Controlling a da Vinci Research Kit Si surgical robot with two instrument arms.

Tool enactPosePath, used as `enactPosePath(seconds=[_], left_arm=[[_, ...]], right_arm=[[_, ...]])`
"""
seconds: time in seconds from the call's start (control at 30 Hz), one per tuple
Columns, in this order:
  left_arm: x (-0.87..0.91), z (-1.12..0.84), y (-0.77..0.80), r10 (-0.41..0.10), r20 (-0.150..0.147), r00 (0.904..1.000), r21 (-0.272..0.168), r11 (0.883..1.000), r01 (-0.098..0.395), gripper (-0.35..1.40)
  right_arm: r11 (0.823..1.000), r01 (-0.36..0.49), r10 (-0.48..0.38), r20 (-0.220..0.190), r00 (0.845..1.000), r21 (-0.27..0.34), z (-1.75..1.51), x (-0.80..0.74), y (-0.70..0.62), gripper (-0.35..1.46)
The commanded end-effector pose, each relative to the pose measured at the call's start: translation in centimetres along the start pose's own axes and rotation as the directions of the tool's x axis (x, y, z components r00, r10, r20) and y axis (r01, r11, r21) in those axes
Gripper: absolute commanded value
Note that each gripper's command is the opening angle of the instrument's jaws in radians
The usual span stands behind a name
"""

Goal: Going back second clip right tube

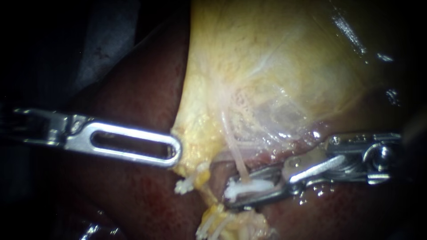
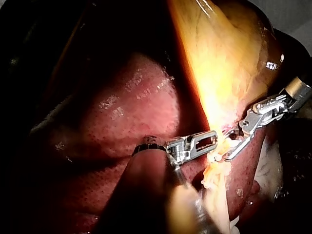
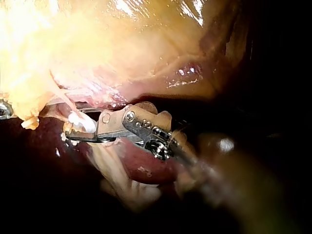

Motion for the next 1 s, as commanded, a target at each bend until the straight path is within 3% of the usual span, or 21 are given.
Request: enactPosePath(seconds=[0.03,0.57,0.7,1.0], left_arm=[[0.0,0.0,0.0,0.0,0.0,1.0,0.0,1.0,0.0,-0.35],[0.0,0.0,0.0,0.0,0.0,1.0,0.0,1.0,0.0,-0.35],[0.0,0.0,0.0,0.0,0.0,1.0,0.0,1.0,0.0,-0.35],[-0.01,0.0,0.04,0.001,0.0,1.0,0.0,1.0,-0.001,-0.35]], right_arm=[[1.0,0.002,-0.002,0.0,1.0,0.0,0.01,0.0,0.0,0.37],[0.998,0.067,-0.067,-0.002,0.998,-0.003,0.05,0.0,0.02,0.46],[0.997,0.073,-0.073,-0.01,0.997,-0.01,-0.13,0.05,-0.01,0.46],[0.993,0.103,-0.106,-0.048,0.993,-0.052,-0.74,0.31,-0.16,0.48]])
